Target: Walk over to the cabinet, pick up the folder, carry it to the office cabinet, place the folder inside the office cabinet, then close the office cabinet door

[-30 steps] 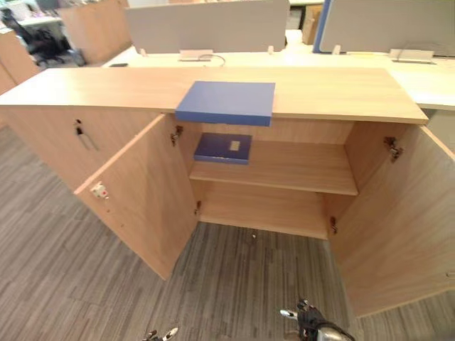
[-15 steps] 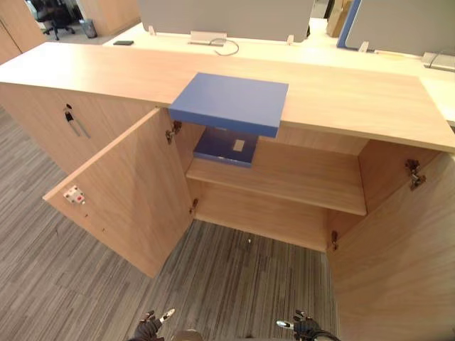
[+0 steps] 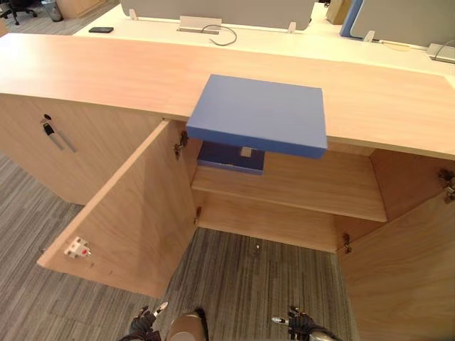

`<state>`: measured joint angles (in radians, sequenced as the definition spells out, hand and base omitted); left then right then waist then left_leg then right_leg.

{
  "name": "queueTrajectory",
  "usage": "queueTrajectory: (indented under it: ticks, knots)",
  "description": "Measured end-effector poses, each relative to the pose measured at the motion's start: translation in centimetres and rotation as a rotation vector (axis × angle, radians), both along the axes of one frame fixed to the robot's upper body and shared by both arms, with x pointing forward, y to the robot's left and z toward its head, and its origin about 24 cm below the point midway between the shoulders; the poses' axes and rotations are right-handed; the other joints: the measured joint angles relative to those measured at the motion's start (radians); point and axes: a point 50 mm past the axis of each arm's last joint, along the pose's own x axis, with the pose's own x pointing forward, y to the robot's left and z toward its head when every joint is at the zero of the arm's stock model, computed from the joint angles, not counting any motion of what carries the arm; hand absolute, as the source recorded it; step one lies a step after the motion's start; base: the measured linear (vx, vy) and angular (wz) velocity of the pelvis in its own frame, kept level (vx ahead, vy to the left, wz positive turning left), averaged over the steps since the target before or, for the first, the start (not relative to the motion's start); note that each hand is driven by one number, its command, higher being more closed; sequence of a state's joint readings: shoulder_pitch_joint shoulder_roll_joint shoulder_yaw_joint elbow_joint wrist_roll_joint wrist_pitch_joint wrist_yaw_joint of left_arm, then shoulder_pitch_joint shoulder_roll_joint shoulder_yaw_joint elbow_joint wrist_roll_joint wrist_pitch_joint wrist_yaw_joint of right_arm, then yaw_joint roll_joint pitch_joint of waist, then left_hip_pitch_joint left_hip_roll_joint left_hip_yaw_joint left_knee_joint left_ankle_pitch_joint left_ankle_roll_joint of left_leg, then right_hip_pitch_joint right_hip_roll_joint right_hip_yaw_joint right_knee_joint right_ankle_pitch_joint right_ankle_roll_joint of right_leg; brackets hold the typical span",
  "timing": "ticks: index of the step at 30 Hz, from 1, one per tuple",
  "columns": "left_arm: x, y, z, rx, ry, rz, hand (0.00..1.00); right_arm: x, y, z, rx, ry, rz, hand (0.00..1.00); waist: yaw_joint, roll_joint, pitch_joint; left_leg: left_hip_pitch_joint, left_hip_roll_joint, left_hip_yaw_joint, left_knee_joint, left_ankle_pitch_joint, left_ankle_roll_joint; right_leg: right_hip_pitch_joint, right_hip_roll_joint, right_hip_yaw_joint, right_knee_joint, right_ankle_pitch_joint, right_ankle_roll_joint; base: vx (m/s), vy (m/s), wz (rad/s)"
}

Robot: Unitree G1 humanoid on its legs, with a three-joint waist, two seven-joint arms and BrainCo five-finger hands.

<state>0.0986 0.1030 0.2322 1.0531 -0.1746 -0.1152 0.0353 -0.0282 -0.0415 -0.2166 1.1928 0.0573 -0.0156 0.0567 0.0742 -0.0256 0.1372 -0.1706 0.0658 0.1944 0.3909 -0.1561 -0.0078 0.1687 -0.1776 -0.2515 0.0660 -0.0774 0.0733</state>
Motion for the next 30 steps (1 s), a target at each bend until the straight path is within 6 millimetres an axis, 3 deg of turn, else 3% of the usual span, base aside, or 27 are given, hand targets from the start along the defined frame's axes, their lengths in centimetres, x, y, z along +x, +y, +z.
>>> queueTrajectory:
  ticks: [3,8,11,13,16,19,20,21,27,30]
  knots:
    - [-0.2,-0.1,-0.1,0.001,0.01,-0.019,0.0,-0.2,-0.1,0.0,0.009,-0.002,-0.029,0.0,-0.004,0.012,-0.012,0.041,-0.009,0.027,-0.058,0.001,0.003,-0.015,-0.01,0.043,-0.012,0.067,0.03,0.08,0.126,-0.5]
    - [0.4,-1.5,-0.2,-0.009,0.01,-0.134,0.0,-0.2,-1.6,0.2,-0.039,0.005,0.023,0.0,-0.021,0.059,-0.034,0.127,-0.056,0.101,-0.195,0.04,0.05,-0.153,-0.076,0.093,0.201,0.068,0.033,0.01,0.185,-0.42]
    - [1.9,-2.6,0.4,-0.008,-0.04,-0.261,0.0,-0.2,-1.7,0.2,-0.046,-0.003,0.044,0.0,-0.033,0.061,-0.036,0.164,-0.08,0.127,-0.239,0.055,0.067,-0.17,-0.106,0.073,0.244,0.061,0.031,-0.02,0.135,-0.19]
    - [3.2,-3.7,1.1,-0.049,-0.119,-0.306,0.0,0.1,-1.6,0.3,-0.05,-0.013,0.063,0.0,-0.036,0.061,-0.035,0.169,-0.084,0.129,-0.268,0.077,0.064,-0.176,-0.098,0.064,0.232,0.059,0.031,-0.04,0.051,-0.1]
    - [5.7,-5.8,3.2,-0.141,-0.294,-0.372,0.0,0.2,-1.3,0.3,-0.049,-0.014,0.094,0.0,-0.044,0.054,-0.033,0.156,-0.087,0.121,-0.288,0.108,0.057,-0.164,-0.082,0.061,0.167,0.061,0.025,-0.06,-0.035,0.02]
    - [7.3,-7.4,6.0,-0.212,-0.472,-0.455,0.0,0.6,-0.9,0.4,-0.043,-0.021,0.117,0.0,-0.04,0.041,-0.038,0.158,-0.108,0.12,-0.375,0.181,0.044,-0.135,-0.071,0.031,0.044,0.043,0.008,-0.09,-0.134,-0.03]
    - [7.6,-7.9,6.9,-0.243,-0.525,-0.49,0.0,0.8,-0.7,0.4,-0.042,-0.025,0.136,0.0,-0.041,0.032,-0.04,0.177,-0.118,0.114,-0.458,0.24,0.035,-0.131,-0.066,0.029,0.005,0.024,0.044,-0.12,-0.224,0.08]
    - [7.7,-8.3,7.2,-0.264,-0.545,-0.507,0.0,0.7,-0.8,0.4,-0.041,-0.02,0.137,0.0,-0.047,0.034,-0.041,0.187,-0.112,0.079,-0.48,0.259,0.031,-0.126,-0.054,0.016,0.005,0.024,0.047,-0.11,-0.263,0.16]
    - [7.7,-10.0,10.3,-0.381,-0.693,-0.595,0.0,-0.3,-1.9,0.3,-0.063,0.008,0.13,0.0,-0.048,0.022,-0.079,0.185,-0.073,0.031,-0.485,0.263,0.008,-0.106,-0.007,0.011,-0.026,0.021,0.051,-0.05,-0.15,0.04]
    - [8.3,-9.5,12.2,-0.401,-0.761,-0.647,0.0,-0.6,-2.2,0.2,-0.081,0.024,0.157,0.0,-0.053,0.024,-0.091,0.183,-0.076,0.031,-0.485,0.26,0.006,-0.106,-0.008,0.012,-0.032,0.024,0.047,0.03,-0.02,-0.01]
